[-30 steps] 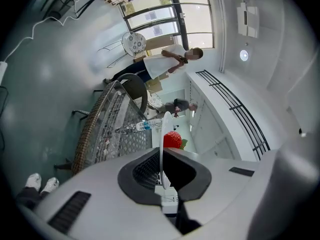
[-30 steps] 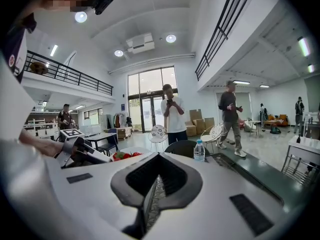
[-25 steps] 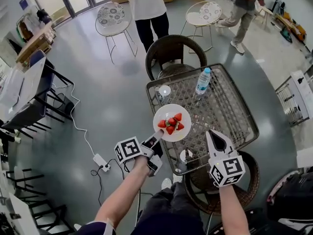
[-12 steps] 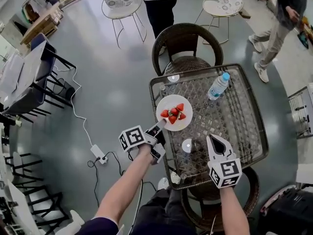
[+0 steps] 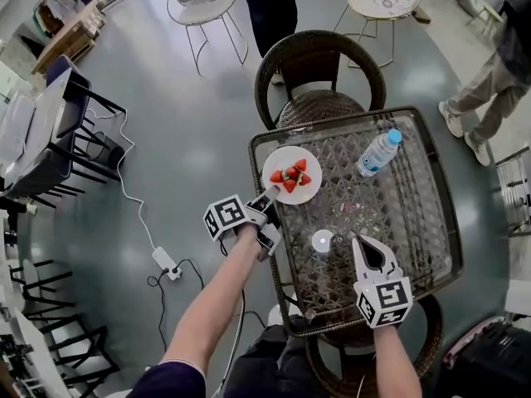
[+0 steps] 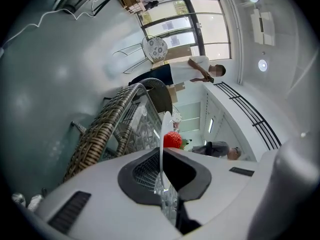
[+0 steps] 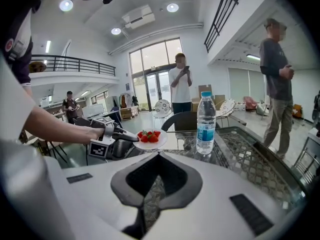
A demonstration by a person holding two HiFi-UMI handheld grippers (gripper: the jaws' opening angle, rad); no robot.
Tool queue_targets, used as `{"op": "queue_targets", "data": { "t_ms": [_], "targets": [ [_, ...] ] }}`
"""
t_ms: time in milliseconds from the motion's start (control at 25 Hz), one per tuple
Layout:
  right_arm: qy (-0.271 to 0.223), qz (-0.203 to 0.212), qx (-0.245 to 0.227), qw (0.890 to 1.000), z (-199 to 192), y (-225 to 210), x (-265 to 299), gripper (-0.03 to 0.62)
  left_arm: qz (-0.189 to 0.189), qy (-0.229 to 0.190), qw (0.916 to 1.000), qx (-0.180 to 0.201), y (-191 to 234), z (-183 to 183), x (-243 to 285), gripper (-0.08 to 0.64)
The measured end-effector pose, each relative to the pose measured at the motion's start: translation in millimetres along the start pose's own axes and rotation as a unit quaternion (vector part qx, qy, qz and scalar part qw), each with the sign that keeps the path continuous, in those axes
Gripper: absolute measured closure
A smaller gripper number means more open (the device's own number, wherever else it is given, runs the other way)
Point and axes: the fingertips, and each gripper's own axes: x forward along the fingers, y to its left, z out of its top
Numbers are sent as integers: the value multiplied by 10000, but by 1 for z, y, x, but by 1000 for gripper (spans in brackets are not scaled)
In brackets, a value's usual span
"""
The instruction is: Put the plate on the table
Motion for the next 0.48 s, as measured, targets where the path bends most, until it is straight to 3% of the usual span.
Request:
{"op": "queue_targets", "data": {
  "t_ms": [480],
  "targets": [
    [5,12,109,9999,4,-13,24,588,498,-40,9986,-148,27,29,35,548]
  ]
}}
